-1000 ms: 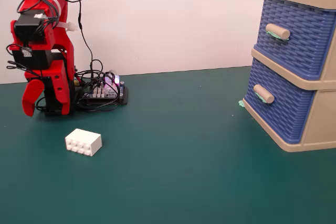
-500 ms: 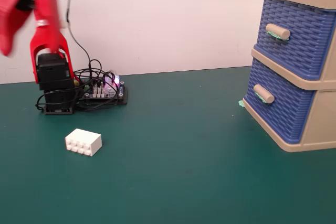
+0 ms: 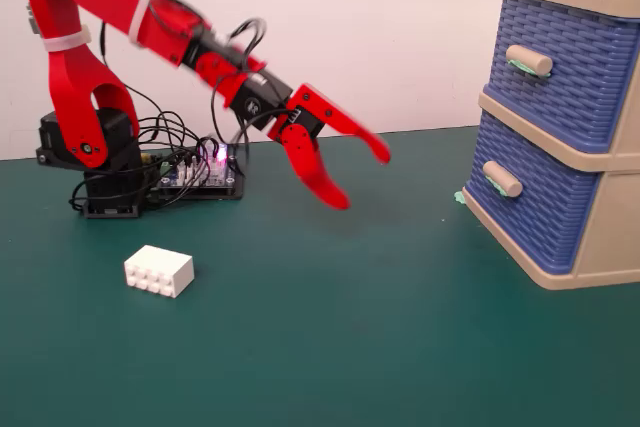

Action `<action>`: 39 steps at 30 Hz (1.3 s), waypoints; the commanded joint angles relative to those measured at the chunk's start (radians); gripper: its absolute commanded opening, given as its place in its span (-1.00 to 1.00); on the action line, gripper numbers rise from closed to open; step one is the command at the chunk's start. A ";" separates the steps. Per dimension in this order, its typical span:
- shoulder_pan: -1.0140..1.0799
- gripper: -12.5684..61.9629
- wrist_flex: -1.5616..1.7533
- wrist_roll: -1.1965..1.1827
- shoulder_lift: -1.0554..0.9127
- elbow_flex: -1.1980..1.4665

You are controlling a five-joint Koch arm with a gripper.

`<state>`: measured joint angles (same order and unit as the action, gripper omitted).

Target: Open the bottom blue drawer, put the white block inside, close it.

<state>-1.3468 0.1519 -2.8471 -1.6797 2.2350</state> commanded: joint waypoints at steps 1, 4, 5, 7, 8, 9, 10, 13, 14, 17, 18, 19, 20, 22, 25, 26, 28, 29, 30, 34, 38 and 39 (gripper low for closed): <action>-0.021 0.23 0.523 -0.097 0.153 -0.008; -0.035 0.23 0.874 -0.106 0.408 -0.028; -0.041 0.23 0.942 -0.107 0.471 -0.055; -0.048 0.23 1.006 -0.110 0.569 -0.127; -0.051 0.23 1.008 -0.110 0.612 -0.179; -0.051 0.23 1.006 -0.110 0.635 -0.216; -0.057 0.23 1.006 -0.112 0.655 -0.252; -0.077 0.21 1.006 -0.112 0.718 -0.354; -0.078 0.20 1.005 -0.112 0.733 -0.385; -0.089 0.20 0.969 -0.110 0.765 -0.466; -0.100 0.20 0.939 -0.112 0.773 -0.500; -0.110 0.20 0.913 -0.112 0.773 -0.522; -0.117 0.20 0.888 -0.112 0.773 -0.543; -0.124 0.20 0.851 -0.112 0.775 -0.583; -0.143 0.16 0.807 -0.112 0.788 -0.649; -0.150 0.13 0.792 -0.112 0.796 -0.673; -0.158 0.09 0.739 -0.112 0.819 -0.741; -0.158 0.07 0.715 -0.112 0.830 -0.775; -0.158 0.05 0.693 -0.112 0.839 -0.808; -0.158 -0.13 0.624 -0.110 0.881 -0.907; -0.156 -0.25 0.597 -0.112 0.887 -0.923; -0.158 -0.29 0.592 -0.112 0.887 -0.923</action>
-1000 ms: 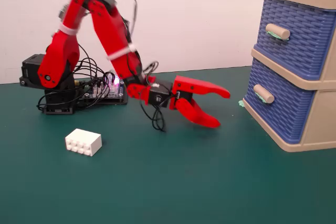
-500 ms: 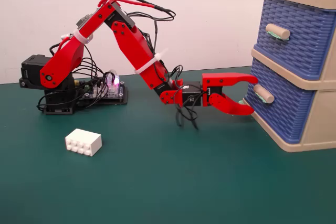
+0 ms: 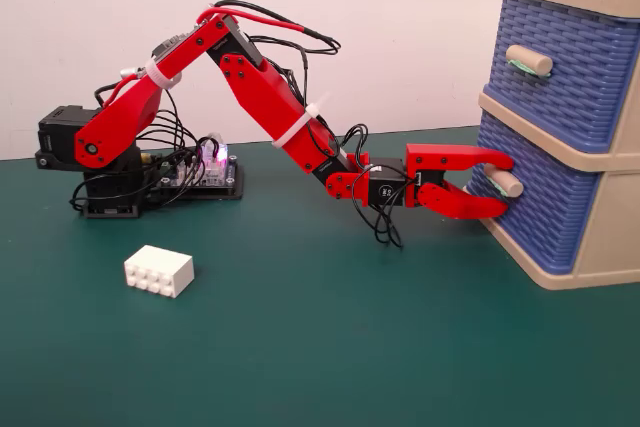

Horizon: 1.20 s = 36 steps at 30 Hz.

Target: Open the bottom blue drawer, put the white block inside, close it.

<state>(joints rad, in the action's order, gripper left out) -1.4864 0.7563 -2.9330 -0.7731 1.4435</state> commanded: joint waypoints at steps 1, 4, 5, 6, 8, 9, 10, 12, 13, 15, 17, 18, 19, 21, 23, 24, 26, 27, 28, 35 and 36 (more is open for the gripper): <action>-0.018 -0.36 -0.018 -0.025 -0.020 -0.132; -0.015 -0.70 -0.078 -0.025 -0.020 -0.132; -0.012 -0.80 -0.107 -0.026 -0.020 -0.130; -0.011 -0.88 -0.138 -0.026 -0.021 -0.130; -0.006 -0.88 -0.189 -0.026 -0.026 -0.130; -0.006 -0.88 -0.193 -0.026 -0.028 -0.130; -0.003 -0.88 -0.195 -0.026 -0.028 -0.130; 0.000 -0.88 -0.195 -0.026 -0.032 -0.130; 0.003 -0.88 -0.196 -0.026 -0.034 -0.130; 0.008 -0.88 -0.196 -0.026 -0.037 -0.130; 0.009 -0.88 -0.199 -0.029 -0.066 -0.120; 0.009 -0.88 -0.199 -0.037 -0.089 -0.098; 0.009 -0.88 -0.199 -0.055 -0.120 -0.055; 0.014 -0.88 -0.199 -0.121 -0.225 0.104; 0.025 -0.88 -0.199 -0.166 -0.344 0.273; 0.028 -0.88 -0.199 -0.181 -0.403 0.359; 0.031 -0.88 -0.199 -0.199 -0.541 0.555; 0.040 -0.88 -0.199 -0.202 -0.603 0.640; 0.058 -0.88 -0.199 -0.202 -0.660 0.715; 0.172 -0.27 -0.198 -0.195 -0.876 0.996; 0.173 0.01 -0.193 -0.193 -0.879 0.983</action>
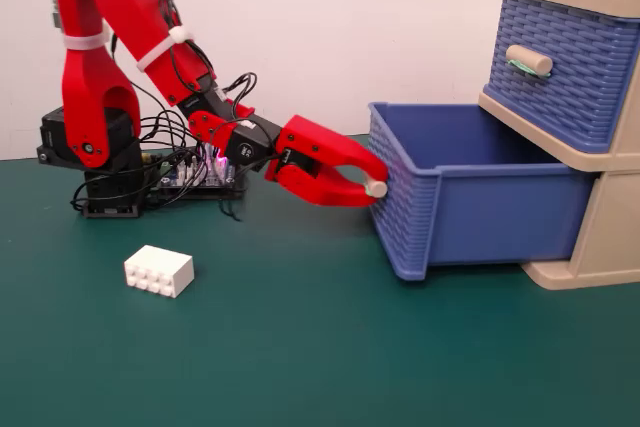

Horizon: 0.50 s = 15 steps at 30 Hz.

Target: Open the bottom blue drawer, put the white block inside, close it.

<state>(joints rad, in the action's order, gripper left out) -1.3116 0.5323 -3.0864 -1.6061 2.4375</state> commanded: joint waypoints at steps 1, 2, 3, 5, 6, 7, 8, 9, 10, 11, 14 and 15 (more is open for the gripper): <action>-0.003 0.22 0.031 -0.037 -0.054 -0.023; -0.005 0.26 0.026 -0.040 -0.077 -0.034; -0.005 0.26 0.020 -0.041 -0.118 -0.035; 0.008 0.26 -0.011 -0.032 -0.198 -0.025; 0.015 0.26 -0.054 -0.018 -0.244 -0.026; 0.032 0.25 -0.152 0.012 -0.310 -0.032; 0.046 0.25 -0.258 0.044 -0.367 -0.038; 0.061 0.25 -0.388 0.086 -0.431 -0.051; 0.077 0.25 -0.528 0.135 -0.494 -0.074; 0.089 0.25 -0.670 0.187 -0.552 -0.109; 0.112 0.25 -1.163 0.400 -0.686 -0.258; 0.121 0.25 -1.308 0.486 -0.701 -0.310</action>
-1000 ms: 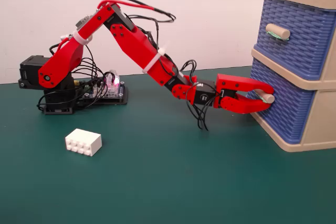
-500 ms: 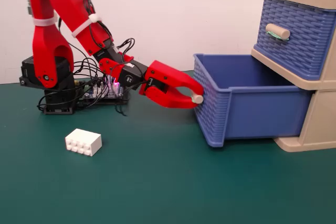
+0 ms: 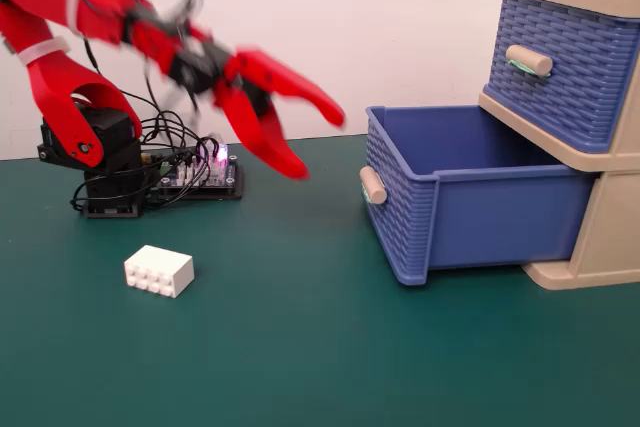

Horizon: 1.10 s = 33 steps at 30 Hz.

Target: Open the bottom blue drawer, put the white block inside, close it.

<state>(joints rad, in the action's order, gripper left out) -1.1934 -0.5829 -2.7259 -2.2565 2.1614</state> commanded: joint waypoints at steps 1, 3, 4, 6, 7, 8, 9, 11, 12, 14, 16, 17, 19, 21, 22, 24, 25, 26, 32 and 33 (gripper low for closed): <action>0.020 0.25 -0.325 0.218 -0.054 -0.087; 0.081 0.25 -0.580 0.420 -0.051 -0.212; 0.104 0.25 -0.666 0.506 -0.046 -0.250; 0.137 0.25 -0.787 0.699 -0.034 -0.288; 0.141 0.25 -0.815 0.779 -0.031 -0.290; 0.143 0.25 -0.825 0.856 -0.031 -0.288; 0.149 0.25 -0.830 0.922 -0.032 -0.288; 0.175 0.25 -0.834 1.048 -0.032 -0.281; 0.195 0.24 -0.836 1.089 -0.031 -0.276; 0.253 0.24 -0.834 1.157 -0.025 -0.261; 0.327 0.24 -0.836 1.221 0.002 -0.252; 0.356 0.24 -0.838 1.244 0.014 -0.250; 0.408 0.24 -0.836 1.299 0.038 -0.244; 0.451 0.24 -0.833 1.356 0.064 -0.225; 0.476 0.24 -0.828 1.384 0.078 -0.213; 0.523 0.24 -0.818 1.428 0.103 -0.167; 0.534 0.24 -0.810 1.439 0.109 -0.149; 0.537 0.24 -0.798 1.447 0.114 -0.130; 0.540 0.24 -0.632 1.448 0.127 0.005; 0.540 0.24 -0.597 1.448 0.138 0.025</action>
<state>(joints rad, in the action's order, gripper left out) -0.6443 -1.2318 -1.2855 -2.1123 2.1967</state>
